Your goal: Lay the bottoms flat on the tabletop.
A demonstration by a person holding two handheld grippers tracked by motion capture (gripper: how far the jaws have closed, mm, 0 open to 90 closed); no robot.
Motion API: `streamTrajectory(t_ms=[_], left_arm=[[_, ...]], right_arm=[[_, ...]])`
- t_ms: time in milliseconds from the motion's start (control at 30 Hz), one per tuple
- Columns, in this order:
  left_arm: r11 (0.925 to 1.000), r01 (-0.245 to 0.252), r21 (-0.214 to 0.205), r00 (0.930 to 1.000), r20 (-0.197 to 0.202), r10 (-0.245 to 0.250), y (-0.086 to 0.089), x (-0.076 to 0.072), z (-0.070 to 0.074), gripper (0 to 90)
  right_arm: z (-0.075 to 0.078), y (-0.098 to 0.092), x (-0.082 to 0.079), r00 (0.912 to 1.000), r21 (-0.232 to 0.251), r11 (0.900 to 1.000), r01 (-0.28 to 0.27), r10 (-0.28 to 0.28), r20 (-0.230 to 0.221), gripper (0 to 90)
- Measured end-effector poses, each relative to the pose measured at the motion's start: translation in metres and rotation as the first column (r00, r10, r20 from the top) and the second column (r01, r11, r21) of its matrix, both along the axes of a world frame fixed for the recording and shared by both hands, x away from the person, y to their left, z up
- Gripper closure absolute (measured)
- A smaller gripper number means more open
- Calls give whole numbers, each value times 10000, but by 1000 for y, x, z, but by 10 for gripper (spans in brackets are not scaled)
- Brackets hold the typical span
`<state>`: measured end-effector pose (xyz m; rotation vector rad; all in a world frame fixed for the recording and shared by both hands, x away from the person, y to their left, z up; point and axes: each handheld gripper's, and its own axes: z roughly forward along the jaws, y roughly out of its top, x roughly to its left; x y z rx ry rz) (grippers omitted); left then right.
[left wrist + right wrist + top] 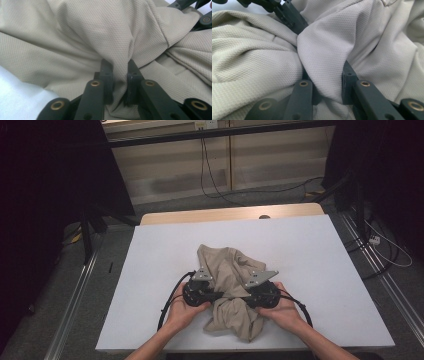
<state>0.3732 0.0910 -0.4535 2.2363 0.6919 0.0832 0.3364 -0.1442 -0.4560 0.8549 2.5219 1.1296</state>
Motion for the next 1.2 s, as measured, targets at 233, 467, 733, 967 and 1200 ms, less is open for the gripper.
streamTrajectory(t_ms=[233, 467, 733, 967, 1200], left_arm=[[9999, 151, -24, 9997, -205, -152, 9, -13, 6, 812], [9988, 496, -56, 9979, -411, -498, 12, -32, 12, 812], [9951, 969, -177, 9938, -523, -977, 15, -57, 19, 812], [9934, 1090, -348, 9903, -833, -1116, 25, -76, 21, 803], [9942, 127, -1065, 9992, -365, -167, 42, -65, 34, 424]], right_arm=[[4, -4, -11, 9999, -68, 9999, -127, 127, 9, 762], [10, -10, -32, 9996, -3, 9996, -282, 282, 22, 764], [11, -22, -59, 9987, 112, 9987, -501, 502, -18, 765], [13, -24, -73, 9982, 335, 9978, -568, 574, -167, 703], [29, -37, -62, 9996, 1235, 9920, 263, -275, 82, 402]])
